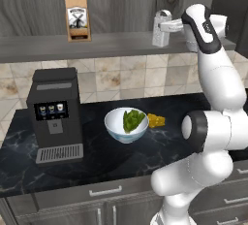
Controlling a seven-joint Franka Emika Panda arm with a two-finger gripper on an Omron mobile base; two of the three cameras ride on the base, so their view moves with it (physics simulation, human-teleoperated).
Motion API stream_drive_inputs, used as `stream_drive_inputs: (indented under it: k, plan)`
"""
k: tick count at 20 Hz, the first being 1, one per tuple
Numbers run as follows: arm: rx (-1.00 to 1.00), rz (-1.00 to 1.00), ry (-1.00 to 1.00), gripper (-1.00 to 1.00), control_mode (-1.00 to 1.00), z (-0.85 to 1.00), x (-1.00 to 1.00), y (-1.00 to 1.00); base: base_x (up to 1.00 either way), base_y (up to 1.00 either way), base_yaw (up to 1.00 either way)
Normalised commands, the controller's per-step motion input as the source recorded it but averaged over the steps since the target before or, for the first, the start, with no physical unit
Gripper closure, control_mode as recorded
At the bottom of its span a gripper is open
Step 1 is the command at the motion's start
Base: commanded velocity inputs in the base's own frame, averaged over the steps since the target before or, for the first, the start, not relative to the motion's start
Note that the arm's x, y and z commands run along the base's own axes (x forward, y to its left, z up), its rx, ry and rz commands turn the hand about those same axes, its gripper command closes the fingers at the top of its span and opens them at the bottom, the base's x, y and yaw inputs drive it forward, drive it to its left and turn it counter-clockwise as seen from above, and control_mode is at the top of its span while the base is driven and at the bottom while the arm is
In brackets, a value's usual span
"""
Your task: Pick the cheese from the fridge and the cheese grater from the cabinet and place them next to the salad bowl.
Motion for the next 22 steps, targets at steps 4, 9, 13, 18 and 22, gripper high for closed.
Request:
stream_drive_inputs:
  k: [4, 9, 13, 18, 22]
  plan:
    - [0.0, -0.11, 0.0, 1.0, -1.0, 0.39, -0.52, 0.0, 0.0, 0.0, 0.0]
    - [-0.03, -0.11, 0.0, 1.0, -1.0, 0.15, -0.52, -0.01, 0.0, 0.0, 0.0]
    - [-0.08, -0.09, 0.0, 1.0, -1.0, -0.01, -0.58, -0.13, 0.0, 0.0, 0.0]
    - [-0.05, -0.08, 0.0, 1.0, -1.0, -0.03, -0.65, -0.15, 0.0, 0.0, 0.0]
    - [0.0, -0.1, 0.0, 1.0, -1.0, 0.0, -0.78, -0.06, 0.0, 0.0, 0.0]
